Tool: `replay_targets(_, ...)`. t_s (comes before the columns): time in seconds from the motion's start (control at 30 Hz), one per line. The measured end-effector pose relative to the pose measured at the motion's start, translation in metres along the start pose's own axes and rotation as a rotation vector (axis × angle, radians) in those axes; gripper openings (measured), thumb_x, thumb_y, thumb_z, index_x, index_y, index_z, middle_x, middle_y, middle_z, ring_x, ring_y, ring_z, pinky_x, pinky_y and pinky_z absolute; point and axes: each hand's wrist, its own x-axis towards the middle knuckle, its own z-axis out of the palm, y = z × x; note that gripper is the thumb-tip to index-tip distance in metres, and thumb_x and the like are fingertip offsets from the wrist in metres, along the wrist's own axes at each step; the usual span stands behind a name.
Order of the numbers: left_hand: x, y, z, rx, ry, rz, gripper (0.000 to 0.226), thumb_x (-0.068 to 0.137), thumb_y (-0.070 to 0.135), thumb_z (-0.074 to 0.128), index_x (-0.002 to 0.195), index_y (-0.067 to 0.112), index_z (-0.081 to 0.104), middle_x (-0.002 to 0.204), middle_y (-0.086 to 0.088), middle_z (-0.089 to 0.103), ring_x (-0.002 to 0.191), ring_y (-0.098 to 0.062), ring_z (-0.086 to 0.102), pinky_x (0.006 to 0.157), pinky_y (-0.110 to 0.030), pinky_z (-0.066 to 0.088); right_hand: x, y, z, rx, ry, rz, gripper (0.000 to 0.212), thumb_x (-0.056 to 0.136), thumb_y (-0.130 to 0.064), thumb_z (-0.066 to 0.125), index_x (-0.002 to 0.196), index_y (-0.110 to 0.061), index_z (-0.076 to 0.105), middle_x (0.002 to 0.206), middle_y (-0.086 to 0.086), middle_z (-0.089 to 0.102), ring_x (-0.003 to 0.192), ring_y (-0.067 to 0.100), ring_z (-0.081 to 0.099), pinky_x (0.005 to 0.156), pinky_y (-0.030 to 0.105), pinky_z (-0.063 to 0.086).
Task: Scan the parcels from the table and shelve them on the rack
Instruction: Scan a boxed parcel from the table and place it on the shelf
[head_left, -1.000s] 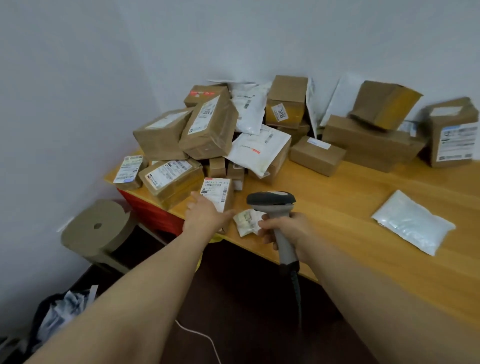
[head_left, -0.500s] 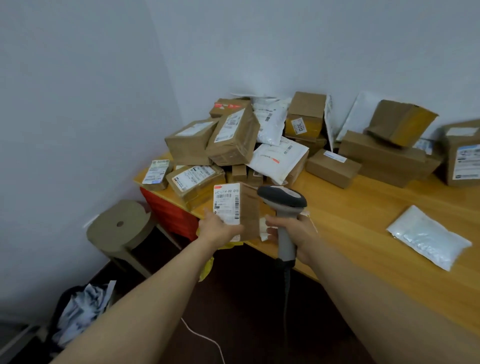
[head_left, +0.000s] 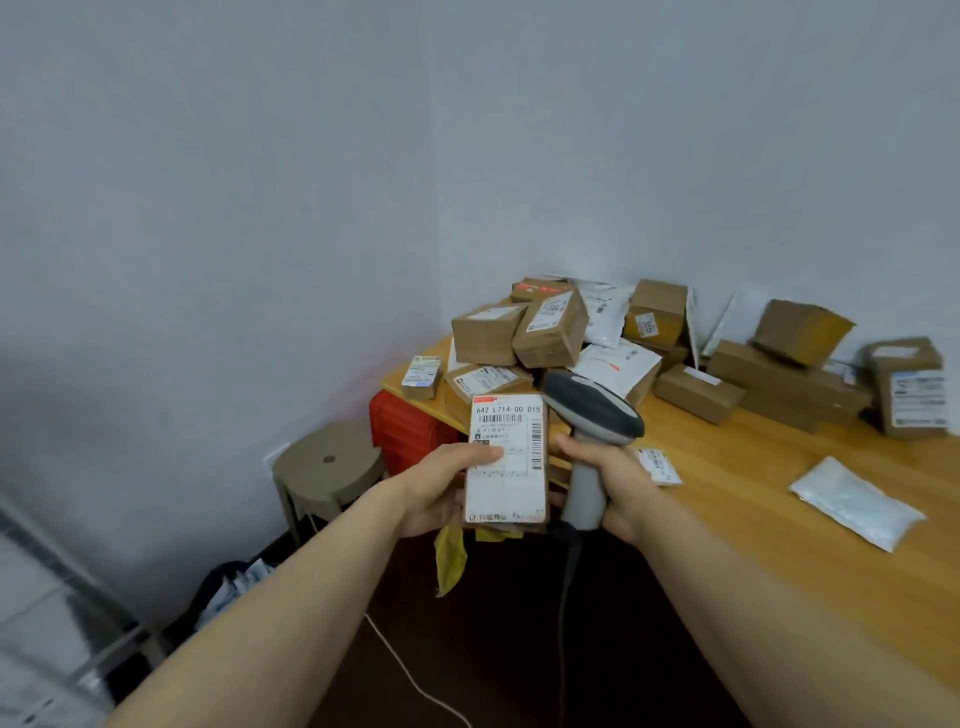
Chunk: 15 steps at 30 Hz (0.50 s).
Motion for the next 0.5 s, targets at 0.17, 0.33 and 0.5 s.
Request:
replay_targets(0.17, -0.047, 0.007, -0.012, 0.196, 0.222, 0.102, 0.051, 0.076, 0.021, 0.078, 0.122, 0.015, 0.058, 0.109, -0.003, 0.072, 0.103, -0.022, 0.067, 0.09, -0.043, 0.054, -0.044, 0.002, 0.031, -0.187, 0.086, -0.147, 0.024, 0.071, -0.014, 0.082, 0.089, -0.016, 0.066, 0.07, -0.003, 0.074, 0.067, 0.016, 0.07, 0.057, 0.033, 0.056)
replay_targets(0.33, -0.08, 0.014, -0.029, 0.31, 0.55, 0.213, 0.034, 0.071, 0.026, 0.079, 0.101, 0.024, 0.063, 0.102, 0.002, 0.071, 0.084, -0.01, 0.067, 0.064, -0.029, 0.056, -0.076, -0.003, 0.057, -0.402, -0.13, -0.123, 0.018, 0.082, -0.019, 0.074, 0.087, -0.005, 0.065, 0.062, 0.012, 0.068, 0.047, 0.018, 0.06, 0.05, 0.029, 0.053)
replay_targets(0.5, -0.099, 0.019, -0.041, 0.386, 0.762, 0.243, 0.042, 0.07, 0.03, 0.079, 0.108, 0.019, 0.066, 0.104, -0.002, 0.07, 0.076, -0.012, 0.062, 0.054, -0.023, 0.046, -0.091, -0.005, 0.077, -0.519, -0.203, -0.11, 0.02, 0.082, -0.015, 0.074, 0.071, -0.004, 0.061, 0.052, 0.009, 0.059, 0.037, 0.016, 0.048, 0.041, 0.024, 0.042)
